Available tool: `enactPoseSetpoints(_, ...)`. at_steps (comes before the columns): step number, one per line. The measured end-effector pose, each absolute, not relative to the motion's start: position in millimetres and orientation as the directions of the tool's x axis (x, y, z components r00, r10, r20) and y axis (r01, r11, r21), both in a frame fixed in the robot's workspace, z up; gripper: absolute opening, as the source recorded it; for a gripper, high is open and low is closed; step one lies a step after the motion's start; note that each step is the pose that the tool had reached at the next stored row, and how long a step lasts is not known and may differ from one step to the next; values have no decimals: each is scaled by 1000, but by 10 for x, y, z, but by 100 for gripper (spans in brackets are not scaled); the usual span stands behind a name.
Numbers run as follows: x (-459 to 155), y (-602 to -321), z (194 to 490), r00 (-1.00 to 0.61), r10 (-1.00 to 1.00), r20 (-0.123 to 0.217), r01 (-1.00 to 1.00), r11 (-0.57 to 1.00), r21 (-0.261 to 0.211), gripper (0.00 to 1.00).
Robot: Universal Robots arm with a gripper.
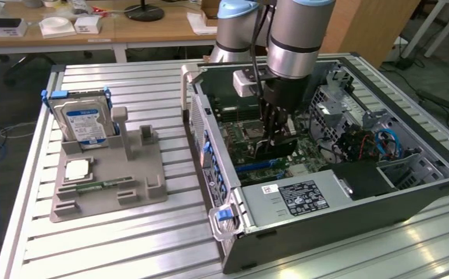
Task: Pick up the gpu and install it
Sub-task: 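Insert the gpu into the slot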
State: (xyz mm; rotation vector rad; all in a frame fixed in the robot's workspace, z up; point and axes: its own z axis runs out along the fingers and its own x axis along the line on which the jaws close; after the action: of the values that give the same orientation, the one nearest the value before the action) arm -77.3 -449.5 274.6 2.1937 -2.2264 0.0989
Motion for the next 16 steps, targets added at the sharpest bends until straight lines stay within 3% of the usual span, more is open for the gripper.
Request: enactPoseSetpoints(16,-840,-4496,2723,-16,-998,55,-999,14,-35,26)
